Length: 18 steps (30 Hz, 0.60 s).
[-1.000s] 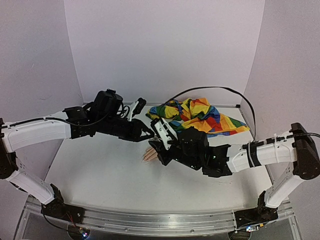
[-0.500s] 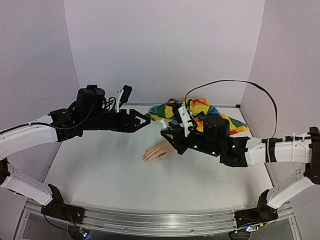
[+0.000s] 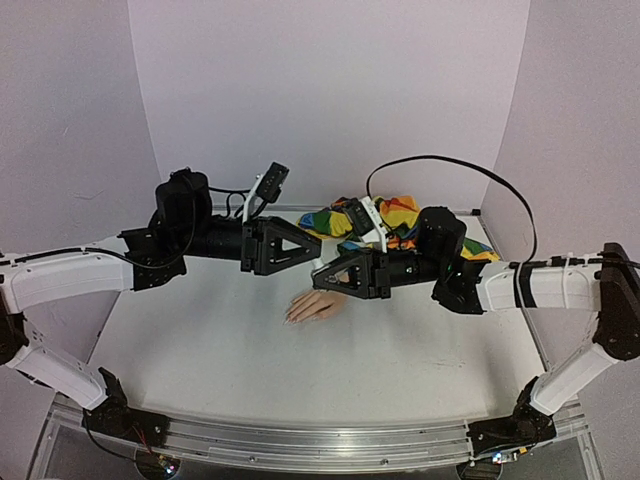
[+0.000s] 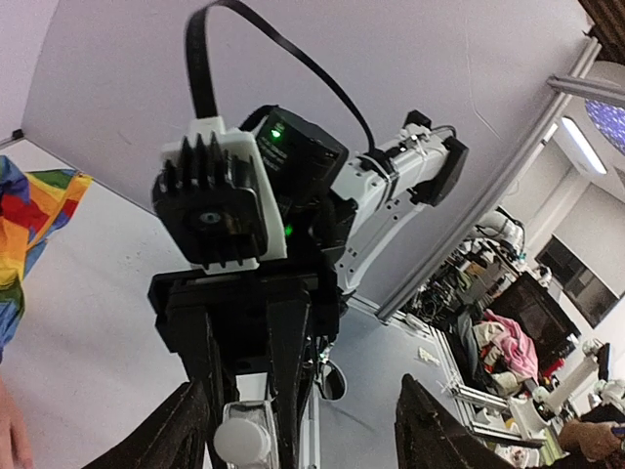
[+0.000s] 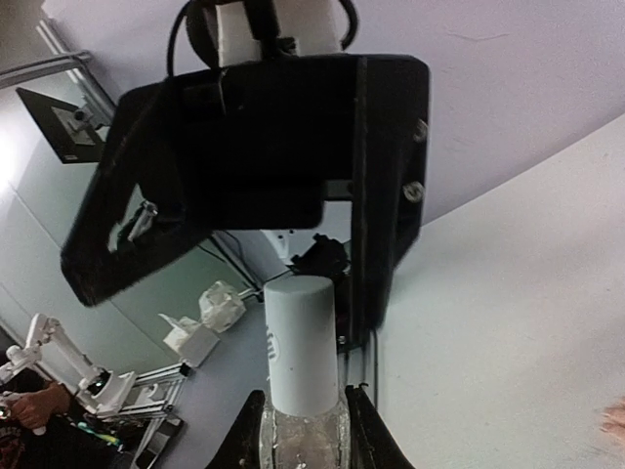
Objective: Paint the nails
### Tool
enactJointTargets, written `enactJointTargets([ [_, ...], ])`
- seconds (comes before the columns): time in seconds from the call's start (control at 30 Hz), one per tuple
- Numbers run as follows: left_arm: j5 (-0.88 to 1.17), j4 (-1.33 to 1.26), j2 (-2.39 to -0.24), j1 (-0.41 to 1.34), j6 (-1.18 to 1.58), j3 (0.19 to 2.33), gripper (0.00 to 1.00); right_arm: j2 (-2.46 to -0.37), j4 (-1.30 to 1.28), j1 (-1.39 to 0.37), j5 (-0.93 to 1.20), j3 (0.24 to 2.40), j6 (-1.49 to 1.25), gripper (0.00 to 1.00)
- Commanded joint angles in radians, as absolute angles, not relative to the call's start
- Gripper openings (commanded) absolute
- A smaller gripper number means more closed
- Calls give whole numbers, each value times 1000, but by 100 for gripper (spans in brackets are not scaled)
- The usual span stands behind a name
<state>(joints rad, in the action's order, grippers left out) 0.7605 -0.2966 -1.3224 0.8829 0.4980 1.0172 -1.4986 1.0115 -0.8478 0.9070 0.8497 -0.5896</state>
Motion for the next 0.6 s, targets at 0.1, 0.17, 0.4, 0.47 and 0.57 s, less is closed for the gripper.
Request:
enactJointTargets([
  [0.1, 891, -411, -1356, 928, 506, 1078, 62, -1536, 1417, -859, 1072, 884, -820, 0],
  [0.17, 892, -413, -1352, 928, 502, 1073, 61, -1539, 1422, -861, 1068, 886, -822, 0],
  [0.4, 869, -413, -1354, 928, 507, 1075, 34, -1545, 1422, -860, 1078, 887, -799, 0],
  [0.47, 859, -413, -1359, 928, 510, 1077, 26, -1547, 1422, -860, 1080, 888, -797, 0],
  [0.57, 835, -413, -1365, 928, 507, 1080, 8, -1547, 1417, -860, 1069, 886, -783, 0],
])
